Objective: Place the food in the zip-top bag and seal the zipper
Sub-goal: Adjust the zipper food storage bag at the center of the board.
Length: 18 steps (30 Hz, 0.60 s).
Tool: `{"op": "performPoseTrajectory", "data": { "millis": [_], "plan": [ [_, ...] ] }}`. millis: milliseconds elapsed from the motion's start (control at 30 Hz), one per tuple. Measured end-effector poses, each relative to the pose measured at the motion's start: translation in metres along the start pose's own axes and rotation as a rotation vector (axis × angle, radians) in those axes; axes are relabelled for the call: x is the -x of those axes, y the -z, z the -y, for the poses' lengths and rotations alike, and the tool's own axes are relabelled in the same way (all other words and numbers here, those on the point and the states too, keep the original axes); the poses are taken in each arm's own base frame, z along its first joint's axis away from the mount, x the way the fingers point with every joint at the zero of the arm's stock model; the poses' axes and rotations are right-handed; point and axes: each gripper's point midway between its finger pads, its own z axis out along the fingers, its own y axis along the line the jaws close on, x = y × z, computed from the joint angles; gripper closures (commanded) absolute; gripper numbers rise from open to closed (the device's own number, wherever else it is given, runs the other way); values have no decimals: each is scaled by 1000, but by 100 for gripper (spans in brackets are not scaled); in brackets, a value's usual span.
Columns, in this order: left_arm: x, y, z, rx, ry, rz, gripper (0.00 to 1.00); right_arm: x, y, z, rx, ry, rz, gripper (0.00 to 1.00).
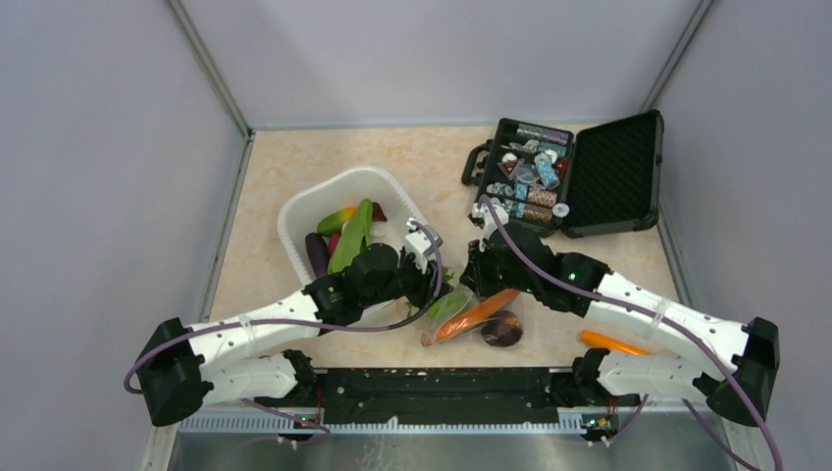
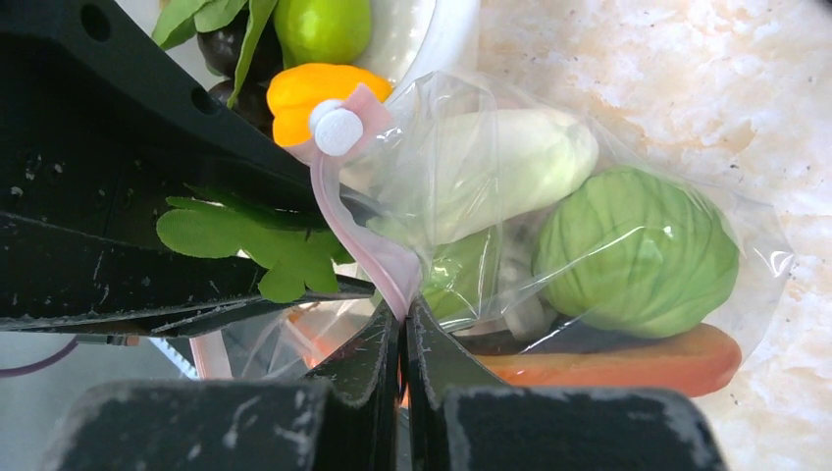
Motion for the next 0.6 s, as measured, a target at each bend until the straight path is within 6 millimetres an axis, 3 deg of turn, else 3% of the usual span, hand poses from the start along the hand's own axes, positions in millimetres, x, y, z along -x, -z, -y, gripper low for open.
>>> {"op": "performPoseTrajectory", "data": {
  "millis": [233, 433, 600],
  "plan": [
    [1, 2, 13, -82, -42, -19, 58, 14, 9, 2, -8, -55, 100, 100],
    [30, -3, 34, -168, -104, -45, 58, 59, 44, -7, 49, -109, 307, 100],
    [39, -11, 35, -165, -136, -73, 44, 81, 59, -13, 68, -124, 381, 100]
  ]
}}
